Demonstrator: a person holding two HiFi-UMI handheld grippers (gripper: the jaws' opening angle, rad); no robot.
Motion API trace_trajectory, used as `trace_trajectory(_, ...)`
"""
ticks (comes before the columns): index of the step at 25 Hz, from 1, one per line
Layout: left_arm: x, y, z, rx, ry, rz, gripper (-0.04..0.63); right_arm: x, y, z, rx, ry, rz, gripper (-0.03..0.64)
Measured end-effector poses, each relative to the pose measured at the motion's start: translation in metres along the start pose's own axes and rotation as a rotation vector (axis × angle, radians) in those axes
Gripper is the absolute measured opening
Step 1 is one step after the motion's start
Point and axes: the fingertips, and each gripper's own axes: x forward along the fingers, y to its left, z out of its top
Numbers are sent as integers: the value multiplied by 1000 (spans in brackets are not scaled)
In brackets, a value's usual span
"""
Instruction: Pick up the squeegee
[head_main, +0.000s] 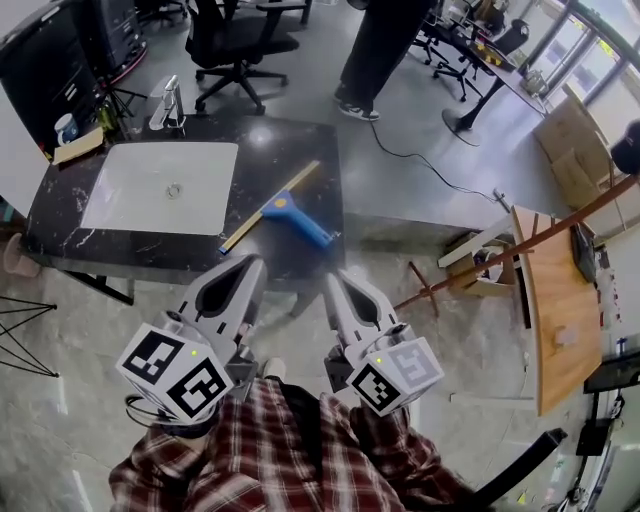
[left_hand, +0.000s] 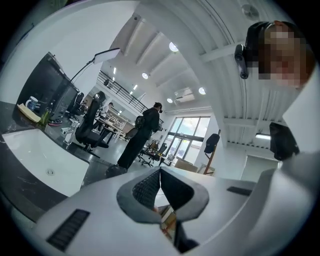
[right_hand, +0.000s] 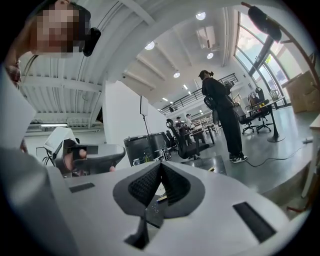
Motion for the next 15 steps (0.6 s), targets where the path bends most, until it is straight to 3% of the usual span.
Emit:
trace_trajectory(9,34,31,7,31,31,56,9,38,-38,0,30,33,-10,11)
trace_trajectory(15,66,65,29,40,45,37,9,83,-54,16,24,24,-33,11)
